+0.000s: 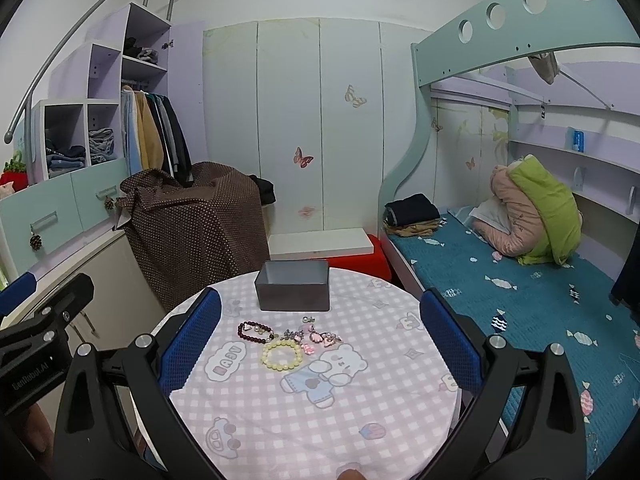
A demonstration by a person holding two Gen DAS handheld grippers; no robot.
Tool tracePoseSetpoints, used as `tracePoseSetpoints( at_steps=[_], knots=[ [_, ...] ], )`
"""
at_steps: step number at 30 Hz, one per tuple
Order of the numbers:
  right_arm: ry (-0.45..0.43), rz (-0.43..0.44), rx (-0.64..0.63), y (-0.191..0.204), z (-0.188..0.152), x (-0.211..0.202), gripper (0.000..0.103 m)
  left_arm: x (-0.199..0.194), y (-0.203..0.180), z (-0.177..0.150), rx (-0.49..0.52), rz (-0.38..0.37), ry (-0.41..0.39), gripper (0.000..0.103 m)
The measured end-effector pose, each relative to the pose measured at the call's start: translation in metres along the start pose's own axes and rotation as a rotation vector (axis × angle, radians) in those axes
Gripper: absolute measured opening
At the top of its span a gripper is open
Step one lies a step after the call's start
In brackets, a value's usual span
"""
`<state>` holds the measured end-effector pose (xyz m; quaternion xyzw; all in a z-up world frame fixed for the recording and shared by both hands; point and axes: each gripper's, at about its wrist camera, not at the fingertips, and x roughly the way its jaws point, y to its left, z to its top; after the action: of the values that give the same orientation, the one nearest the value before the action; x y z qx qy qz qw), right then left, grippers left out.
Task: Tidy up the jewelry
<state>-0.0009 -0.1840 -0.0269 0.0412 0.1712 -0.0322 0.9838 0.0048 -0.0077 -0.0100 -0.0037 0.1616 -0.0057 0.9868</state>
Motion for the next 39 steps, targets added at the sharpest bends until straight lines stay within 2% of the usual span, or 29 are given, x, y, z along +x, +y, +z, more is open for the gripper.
tracePoseSetpoints(
  at_steps=[12, 17, 22, 29, 36, 39],
  knots=[
    [0.032, 0.005, 0.005, -0.007, -0.009, 0.015, 0.096, 0.017, -0.001, -0.012, -0.015, 0.000, 0.026, 0.098],
    [0.054, -0.007, -0.003, -0.015, -0.014, 0.030, 0.096, 0.043, -0.003, -0.024, 0.002, 0.010, 0.068, 0.098],
    [0.129, -0.040, 0.029, -0.035, -0.029, 0.062, 0.096, 0.094, -0.008, -0.051, 0.021, 0.004, 0.165, 0.098],
    [0.265, -0.060, -0.006, -0.052, -0.063, 0.106, 0.096, 0.174, -0.032, -0.096, 0.077, -0.024, 0.327, 0.098],
    [0.344, -0.066, 0.007, -0.065, -0.084, 0.126, 0.096, 0.238, -0.054, -0.119, 0.077, -0.067, 0.445, 0.098],
    [0.367, -0.067, 0.021, -0.069, -0.090, 0.135, 0.096, 0.264, -0.066, -0.125, 0.097, -0.050, 0.503, 0.098]
  ],
)
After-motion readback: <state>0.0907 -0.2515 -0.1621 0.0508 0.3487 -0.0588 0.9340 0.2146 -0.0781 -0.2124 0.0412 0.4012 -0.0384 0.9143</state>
